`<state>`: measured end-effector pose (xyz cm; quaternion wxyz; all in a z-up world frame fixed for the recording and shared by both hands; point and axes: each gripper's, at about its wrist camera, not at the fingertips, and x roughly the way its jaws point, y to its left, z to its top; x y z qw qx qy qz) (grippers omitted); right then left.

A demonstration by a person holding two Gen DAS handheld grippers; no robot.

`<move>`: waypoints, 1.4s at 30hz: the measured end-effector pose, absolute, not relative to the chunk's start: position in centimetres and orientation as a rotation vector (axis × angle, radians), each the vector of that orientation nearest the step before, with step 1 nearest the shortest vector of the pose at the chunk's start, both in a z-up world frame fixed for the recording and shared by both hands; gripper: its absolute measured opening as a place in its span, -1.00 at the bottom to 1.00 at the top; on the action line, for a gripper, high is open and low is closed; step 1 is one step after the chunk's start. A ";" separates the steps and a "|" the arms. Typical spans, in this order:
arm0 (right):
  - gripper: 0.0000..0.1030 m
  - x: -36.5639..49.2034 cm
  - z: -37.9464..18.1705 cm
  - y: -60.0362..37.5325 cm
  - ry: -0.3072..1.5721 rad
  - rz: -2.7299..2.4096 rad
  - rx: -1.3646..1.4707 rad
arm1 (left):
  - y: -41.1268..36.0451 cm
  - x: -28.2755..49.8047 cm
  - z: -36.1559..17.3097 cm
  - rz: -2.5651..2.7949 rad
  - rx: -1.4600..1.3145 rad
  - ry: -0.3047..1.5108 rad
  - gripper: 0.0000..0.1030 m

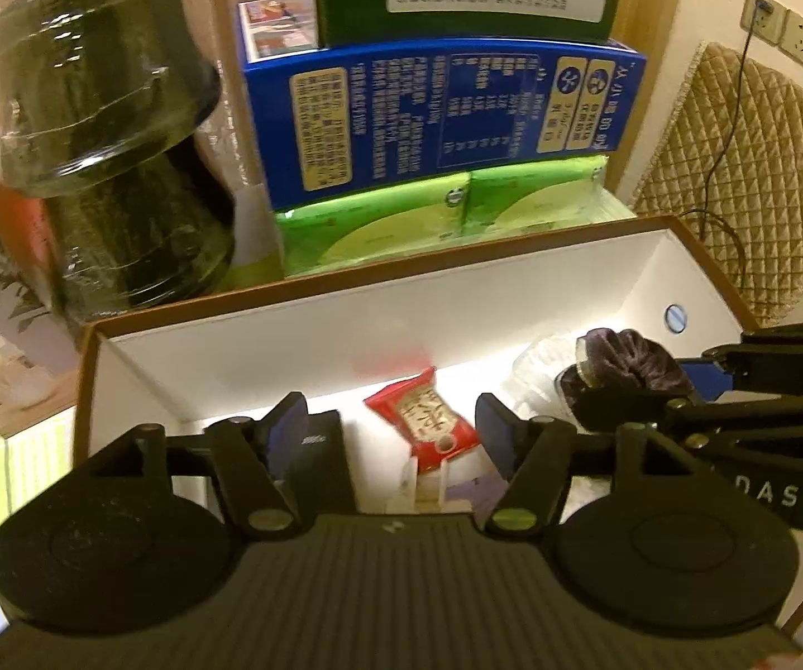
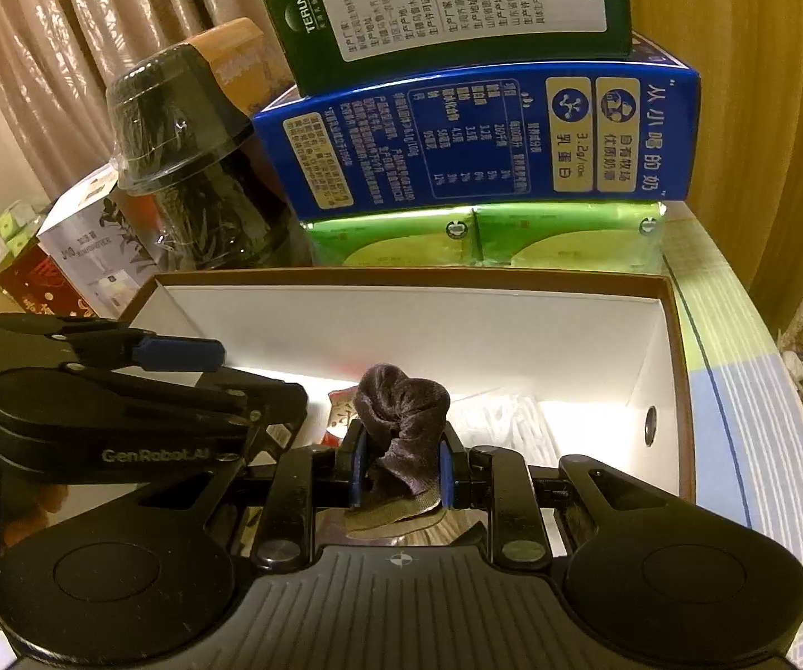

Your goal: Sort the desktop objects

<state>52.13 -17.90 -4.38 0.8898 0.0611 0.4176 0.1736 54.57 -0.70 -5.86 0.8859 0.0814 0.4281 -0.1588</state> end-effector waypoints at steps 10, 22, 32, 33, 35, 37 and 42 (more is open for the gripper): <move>-0.58 51.9 -4.4 -17.2 0.864 0.371 0.115 | 0.3 53.4 -5.7 -0.286 0.178 0.902 0.36; 0.63 50.3 -2.2 -18.3 0.778 0.338 0.160 | 2.0 50.9 -3.8 -0.265 0.153 0.866 0.72; 0.96 45.0 0.8 -19.5 0.725 0.319 0.181 | 3.7 46.7 -1.8 -0.213 0.192 0.813 0.98; 0.96 44.2 1.0 -19.3 0.723 0.315 0.164 | 3.9 46.2 -1.7 -0.209 0.197 0.809 0.98; 0.96 42.6 1.1 -18.9 0.717 0.303 0.127 | 4.3 45.2 -1.4 -0.203 0.204 0.805 0.98; 0.96 41.2 1.2 -18.4 0.719 0.291 0.091 | 4.7 44.3 -1.1 -0.201 0.203 0.795 0.98; 0.96 38.0 1.5 -17.6 0.706 0.261 0.074 | 5.6 41.8 -0.4 -0.197 0.200 0.762 0.98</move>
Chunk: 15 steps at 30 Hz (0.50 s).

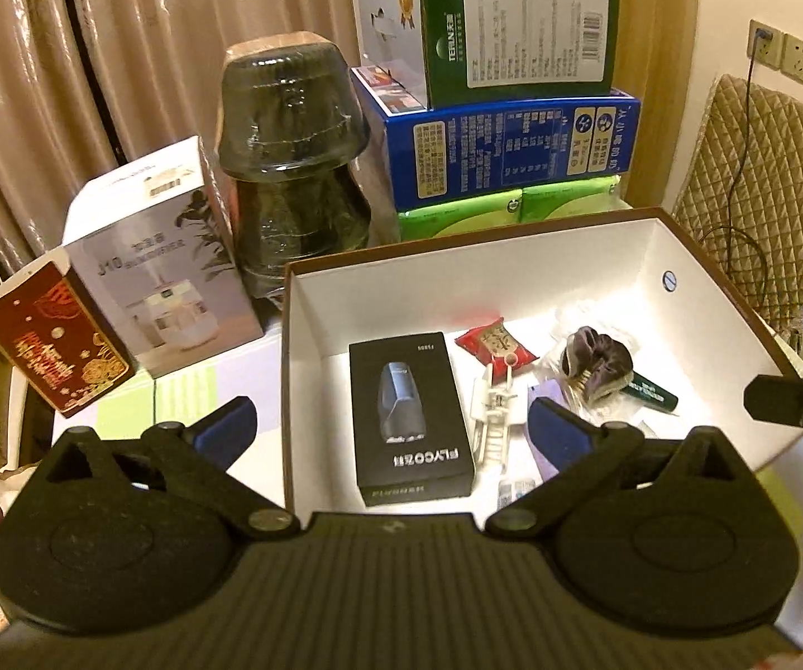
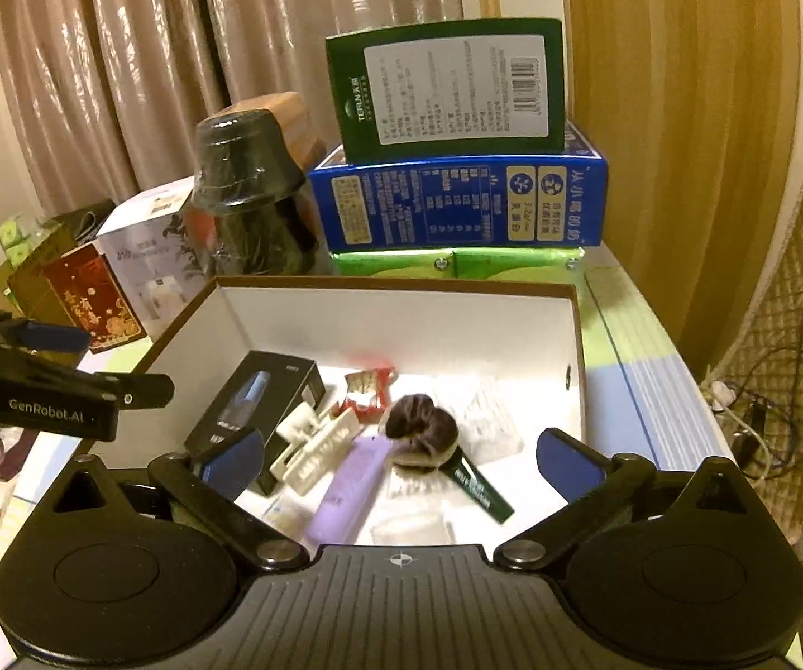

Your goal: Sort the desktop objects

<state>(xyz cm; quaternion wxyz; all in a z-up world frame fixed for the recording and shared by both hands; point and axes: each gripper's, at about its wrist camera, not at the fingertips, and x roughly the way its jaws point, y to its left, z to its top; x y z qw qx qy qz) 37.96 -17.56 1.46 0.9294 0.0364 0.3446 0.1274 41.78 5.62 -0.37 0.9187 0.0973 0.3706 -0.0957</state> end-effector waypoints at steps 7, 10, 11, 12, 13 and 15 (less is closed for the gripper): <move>0.96 33.9 2.6 -16.6 0.688 0.235 0.070 | 6.5 37.6 0.5 -0.170 0.208 0.734 0.98; 0.97 32.2 2.9 -16.4 0.684 0.237 0.061 | 7.1 35.6 0.9 -0.188 0.163 0.735 0.98; 0.97 31.6 3.0 -16.4 0.683 0.235 0.065 | 7.3 34.9 1.1 -0.185 0.149 0.739 0.98; 0.97 31.1 3.1 -16.5 0.683 0.237 0.071 | 7.3 34.2 1.2 -0.179 0.141 0.741 0.98; 0.97 30.6 3.1 -16.7 0.686 0.239 0.076 | 7.4 33.6 1.3 -0.171 0.133 0.743 0.98; 0.97 29.5 3.1 -16.9 0.696 0.240 0.083 | 7.5 32.1 1.5 -0.157 0.123 0.751 0.98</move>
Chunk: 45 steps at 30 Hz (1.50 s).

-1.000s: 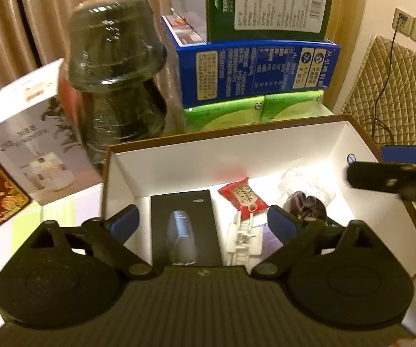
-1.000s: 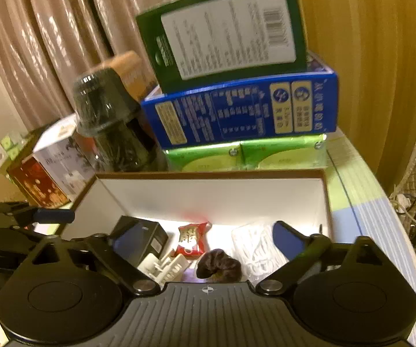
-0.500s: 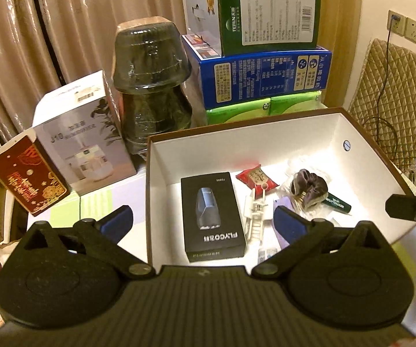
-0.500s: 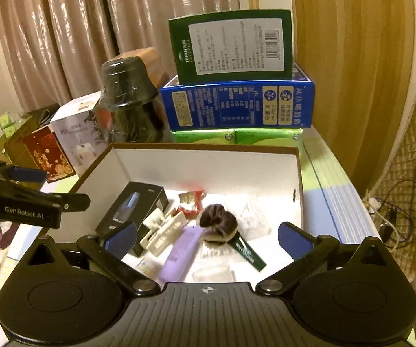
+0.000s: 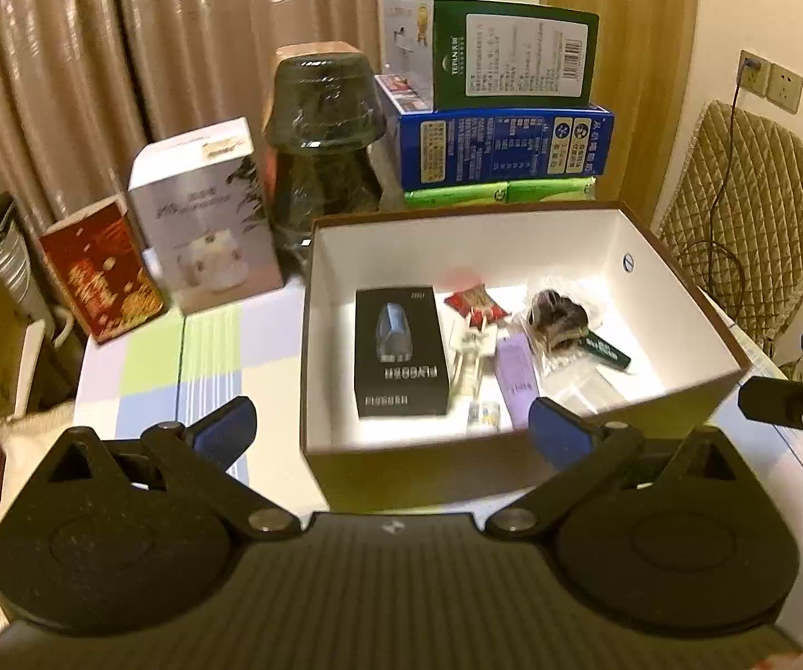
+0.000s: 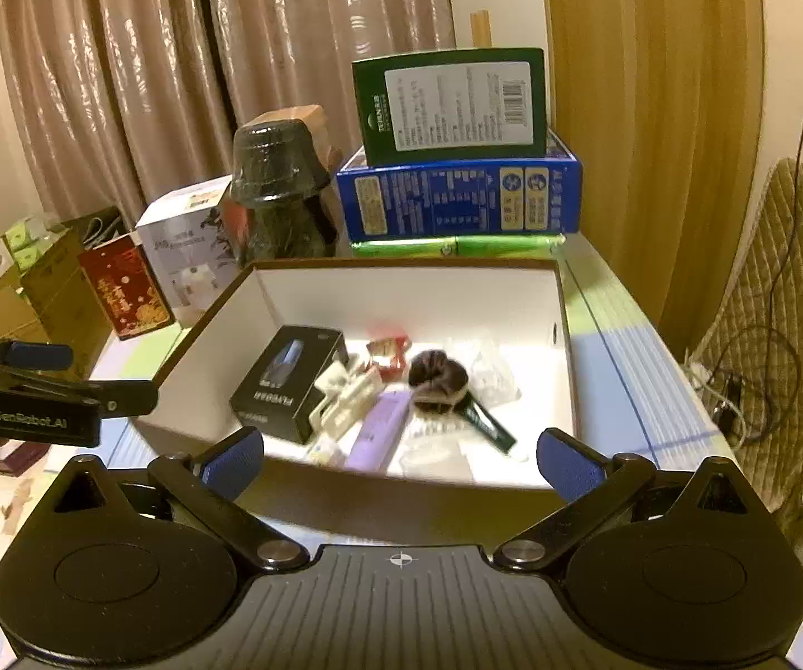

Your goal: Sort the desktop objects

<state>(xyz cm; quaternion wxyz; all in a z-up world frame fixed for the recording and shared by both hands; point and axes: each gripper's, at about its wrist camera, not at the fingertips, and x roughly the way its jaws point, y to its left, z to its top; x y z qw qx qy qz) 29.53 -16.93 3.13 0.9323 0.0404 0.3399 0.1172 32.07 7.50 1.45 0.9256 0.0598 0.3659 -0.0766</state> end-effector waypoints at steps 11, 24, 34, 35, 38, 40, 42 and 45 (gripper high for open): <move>0.97 23.5 3.0 -19.1 0.733 0.264 0.052 | 6.7 23.4 2.1 -0.100 0.086 0.790 0.98; 0.97 16.5 3.9 -20.2 0.719 0.338 -0.008 | 3.9 15.1 2.6 -0.071 0.083 0.801 0.98; 0.97 11.6 3.2 -20.6 0.748 0.364 -0.045 | 2.6 10.2 2.2 -0.051 0.082 0.825 0.98; 0.97 11.2 3.1 -20.7 0.750 0.364 -0.049 | 2.4 9.8 2.1 -0.049 0.083 0.829 0.98; 0.97 10.1 2.9 -21.0 0.757 0.360 -0.050 | 2.1 8.9 1.9 -0.045 0.083 0.836 0.98; 0.97 9.6 2.8 -21.3 0.756 0.357 -0.045 | 1.8 8.3 1.9 -0.042 0.084 0.836 0.98; 0.97 9.1 2.8 -21.6 0.754 0.354 -0.044 | 1.6 7.8 1.9 -0.036 0.085 0.834 0.98; 0.97 8.5 2.9 -21.9 0.752 0.357 -0.038 | 1.3 7.1 2.0 -0.032 0.085 0.831 0.98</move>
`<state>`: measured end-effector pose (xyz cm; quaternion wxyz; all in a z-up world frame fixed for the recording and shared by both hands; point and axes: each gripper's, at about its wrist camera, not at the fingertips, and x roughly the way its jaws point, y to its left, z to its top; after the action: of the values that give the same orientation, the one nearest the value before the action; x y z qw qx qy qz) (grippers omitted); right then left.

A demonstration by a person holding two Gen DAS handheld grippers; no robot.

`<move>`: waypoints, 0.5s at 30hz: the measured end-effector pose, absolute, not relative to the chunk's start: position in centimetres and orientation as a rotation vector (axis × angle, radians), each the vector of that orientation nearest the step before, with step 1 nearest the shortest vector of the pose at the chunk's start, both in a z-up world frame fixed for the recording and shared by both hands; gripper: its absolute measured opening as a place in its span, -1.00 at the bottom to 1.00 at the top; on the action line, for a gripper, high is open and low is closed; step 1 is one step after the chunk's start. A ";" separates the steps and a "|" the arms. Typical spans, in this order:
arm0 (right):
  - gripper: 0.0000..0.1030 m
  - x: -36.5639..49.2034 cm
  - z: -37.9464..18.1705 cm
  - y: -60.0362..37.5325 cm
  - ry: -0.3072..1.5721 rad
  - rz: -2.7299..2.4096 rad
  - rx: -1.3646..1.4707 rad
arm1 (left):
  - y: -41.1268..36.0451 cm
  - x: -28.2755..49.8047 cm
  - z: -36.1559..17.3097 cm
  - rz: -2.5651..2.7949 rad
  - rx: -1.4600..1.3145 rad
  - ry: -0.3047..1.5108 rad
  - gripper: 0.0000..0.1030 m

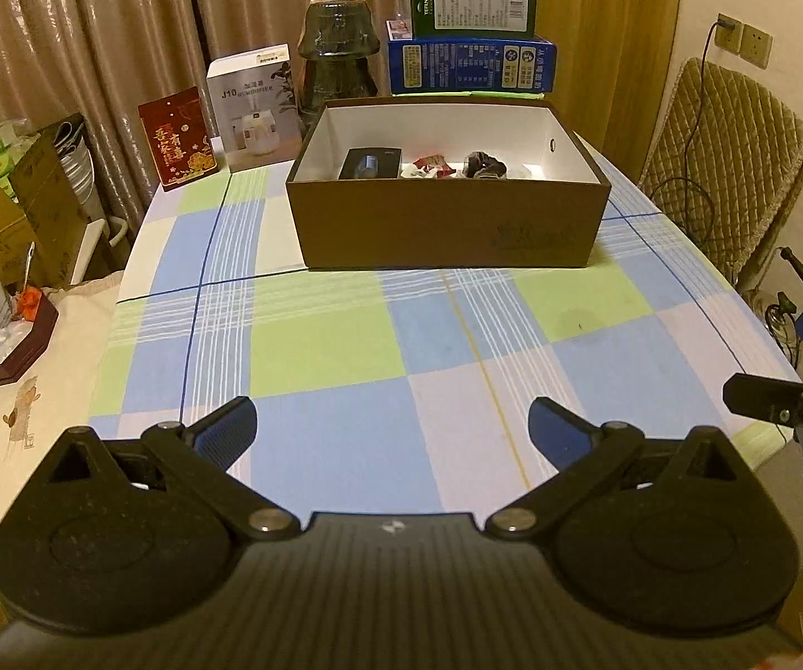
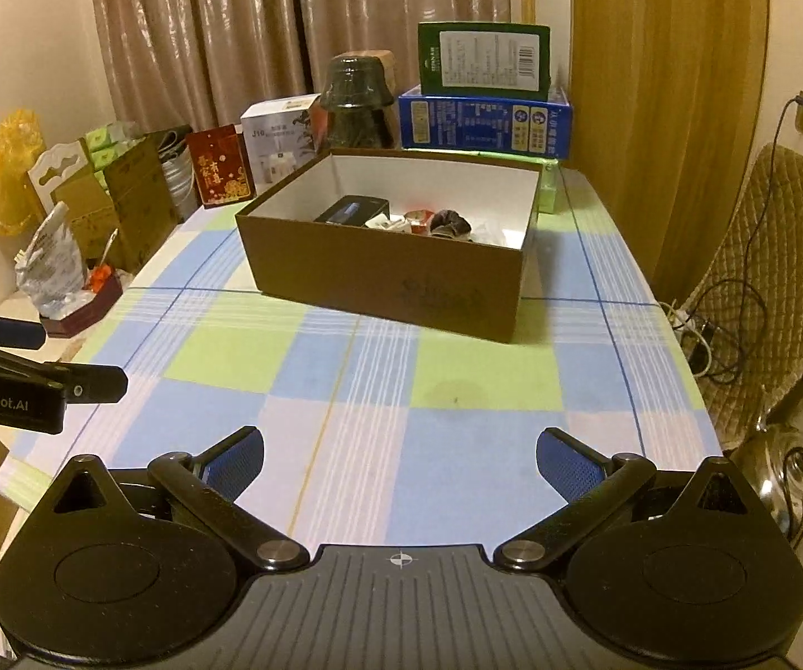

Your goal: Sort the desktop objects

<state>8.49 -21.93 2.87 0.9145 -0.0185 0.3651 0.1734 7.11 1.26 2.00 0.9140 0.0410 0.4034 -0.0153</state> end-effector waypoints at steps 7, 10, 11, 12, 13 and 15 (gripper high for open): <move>0.97 7.5 2.7 -22.6 0.753 0.367 -0.034 | 0.5 5.8 1.9 -0.023 0.088 0.836 0.98; 0.97 7.2 2.6 -22.8 0.756 0.369 -0.035 | 0.2 5.4 1.7 -0.019 0.089 0.843 0.98; 0.97 7.1 2.6 -22.9 0.757 0.370 -0.035 | 0.1 5.2 1.6 -0.018 0.089 0.844 0.98; 0.96 7.0 2.5 -22.9 0.758 0.371 -0.035 | 0.1 5.1 1.6 -0.017 0.089 0.846 0.98; 0.97 6.9 2.5 -23.0 0.759 0.372 -0.035 | 0.0 5.0 1.5 -0.017 0.089 0.847 0.98; 0.97 6.8 2.4 -23.1 0.761 0.375 -0.036 | -0.2 4.8 1.5 -0.016 0.090 0.849 0.98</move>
<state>6.77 -23.11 2.44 0.9112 -0.0173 0.3692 0.1819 4.80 -0.19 1.46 0.9102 0.0438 0.4119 -0.0078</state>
